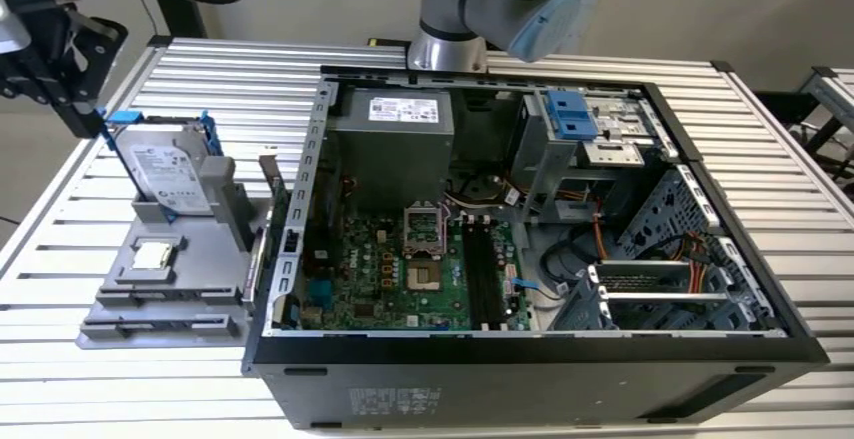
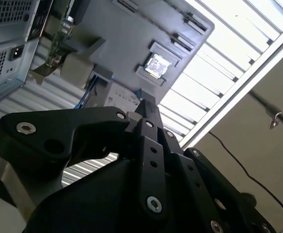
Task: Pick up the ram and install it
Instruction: 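Reach for the ram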
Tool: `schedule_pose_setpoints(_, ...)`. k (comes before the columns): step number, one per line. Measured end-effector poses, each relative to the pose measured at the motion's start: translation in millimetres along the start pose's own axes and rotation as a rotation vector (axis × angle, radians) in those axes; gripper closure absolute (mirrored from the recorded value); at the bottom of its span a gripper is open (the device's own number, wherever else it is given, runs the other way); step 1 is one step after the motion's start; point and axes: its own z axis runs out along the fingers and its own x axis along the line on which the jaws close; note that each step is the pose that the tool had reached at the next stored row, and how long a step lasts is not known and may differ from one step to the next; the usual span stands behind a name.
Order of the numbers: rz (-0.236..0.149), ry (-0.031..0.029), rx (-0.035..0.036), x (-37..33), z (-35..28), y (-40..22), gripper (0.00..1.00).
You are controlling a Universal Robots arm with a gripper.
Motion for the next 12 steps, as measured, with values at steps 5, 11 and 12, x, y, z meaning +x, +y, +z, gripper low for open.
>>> schedule_pose_setpoints(5, 0.000, 0.0000, 0.0000, 0.9, 0.5, -6.3, 1.00)
schedule_pose_setpoints(11, 0.000, 0.0001, 0.0000, 6.1, 0.8, -8.5, 1.00)
schedule_pose_setpoints(12, 0.000, 0.0001, -0.0001, 6.4, 0.8, -9.3, 1.00)
